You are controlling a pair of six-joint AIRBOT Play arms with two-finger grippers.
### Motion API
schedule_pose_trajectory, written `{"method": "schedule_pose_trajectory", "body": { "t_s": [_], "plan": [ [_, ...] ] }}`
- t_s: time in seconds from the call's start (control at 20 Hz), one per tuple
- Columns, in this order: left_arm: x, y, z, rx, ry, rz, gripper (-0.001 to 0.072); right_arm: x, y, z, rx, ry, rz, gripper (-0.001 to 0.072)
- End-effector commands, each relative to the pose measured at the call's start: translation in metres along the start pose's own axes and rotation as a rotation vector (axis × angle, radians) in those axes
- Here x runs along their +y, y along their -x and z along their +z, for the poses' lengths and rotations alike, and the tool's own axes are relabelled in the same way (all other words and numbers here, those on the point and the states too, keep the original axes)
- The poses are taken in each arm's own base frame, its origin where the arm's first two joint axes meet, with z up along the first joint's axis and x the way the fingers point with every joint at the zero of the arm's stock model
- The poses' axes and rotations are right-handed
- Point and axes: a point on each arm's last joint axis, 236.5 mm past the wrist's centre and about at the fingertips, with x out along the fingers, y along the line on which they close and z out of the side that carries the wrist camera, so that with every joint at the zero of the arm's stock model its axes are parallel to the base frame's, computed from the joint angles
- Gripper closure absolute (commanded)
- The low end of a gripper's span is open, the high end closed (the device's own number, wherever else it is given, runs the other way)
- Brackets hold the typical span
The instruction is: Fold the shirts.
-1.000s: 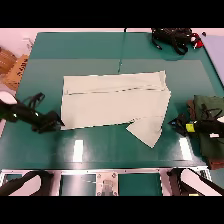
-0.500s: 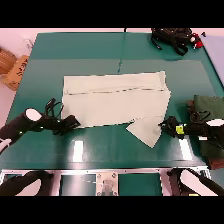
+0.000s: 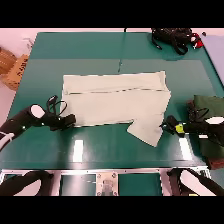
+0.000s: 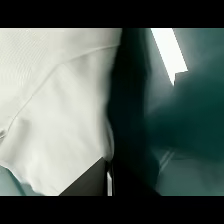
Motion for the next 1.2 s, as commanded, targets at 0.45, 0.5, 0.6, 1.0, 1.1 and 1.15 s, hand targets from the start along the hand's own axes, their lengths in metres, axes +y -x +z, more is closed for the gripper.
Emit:
{"method": "schedule_pose_trajectory", "body": {
  "t_s": [0.45, 0.5, 0.6, 1.0, 1.1, 1.15],
  "plan": [
    [0.01, 0.074, 0.018, 0.024, -0.232, 0.194, 0.0686, 0.034, 0.11, 0.021, -0.261, 0.095, -0.09, 0.0694],
    [0.0, 0.079, 0.033, -0.02, -0.251, 0.173, 0.0686, 0.052, 0.117, 0.034, -0.292, 0.115, -0.04, 0.0694],
    [-0.015, 0.084, 0.06, -0.063, -0.282, 0.154, 0.0686, 0.078, 0.119, 0.057, -0.301, 0.14, 0.016, 0.0694],
    [-0.055, 0.051, 0.166, -0.109, -0.364, 0.104, 0.0685, 0.137, 0.05, 0.155, -0.258, 0.197, 0.049, 0.0694],
    [-0.06, 0.035, 0.187, -0.12, -0.378, 0.095, 0.0685, 0.133, 0.021, 0.171, -0.208, 0.184, 0.033, 0.0693],
    [-0.061, 0.029, 0.199, -0.137, -0.378, 0.094, 0.0685, 0.127, 0.007, 0.178, -0.185, 0.169, 0.024, 0.0693]
  ]
}}
